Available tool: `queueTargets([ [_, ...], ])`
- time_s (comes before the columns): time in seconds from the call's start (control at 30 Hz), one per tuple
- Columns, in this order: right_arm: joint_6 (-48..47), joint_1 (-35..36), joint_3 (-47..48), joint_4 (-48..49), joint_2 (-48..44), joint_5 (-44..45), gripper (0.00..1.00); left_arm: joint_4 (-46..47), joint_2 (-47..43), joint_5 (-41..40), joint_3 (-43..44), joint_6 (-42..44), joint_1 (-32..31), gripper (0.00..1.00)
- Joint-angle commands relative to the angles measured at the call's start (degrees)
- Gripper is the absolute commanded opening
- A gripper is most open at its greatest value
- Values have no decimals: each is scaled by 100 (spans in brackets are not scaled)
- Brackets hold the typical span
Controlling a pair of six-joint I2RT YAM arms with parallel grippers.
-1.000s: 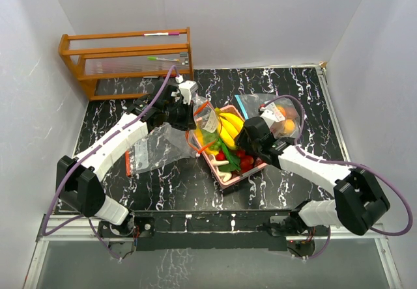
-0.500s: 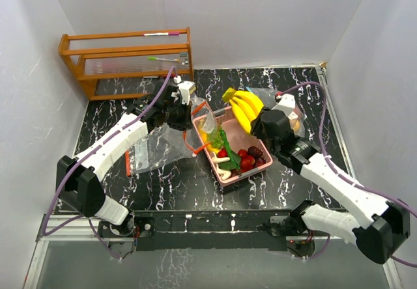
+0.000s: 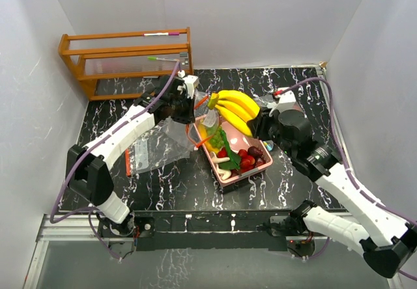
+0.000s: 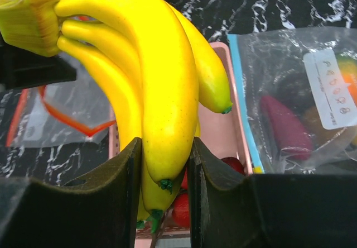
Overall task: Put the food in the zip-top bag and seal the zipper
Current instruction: Pick up the fake fruit from the bin, then place the fake fruit in the zipper food storage bag.
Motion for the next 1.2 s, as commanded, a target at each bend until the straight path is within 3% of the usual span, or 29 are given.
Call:
queueTargets([
  [0.0,-307,11,114,658,-638,-848,8,-17,146,-92,356,52,-13,0],
  [0.13,-287,6,-172,873,-869,-1441,8,-35,259,-166,450,61,-13,0],
  [0.3,-174,6,-371,868,-487,-2026,8,-83,271,-168,696,35,-11,0],
  [0.53,61,19,-809,1433,-340,-2289,8,-196,219,-137,990,60,-12,0],
  [0.8,389,29,-1067,1784,-372,-1116,8,-136,-60,234,839,-61,-8,0],
  [1.17,396,215,-805,2145,690,-300,8,-82,-543,504,681,-203,-13,0],
])
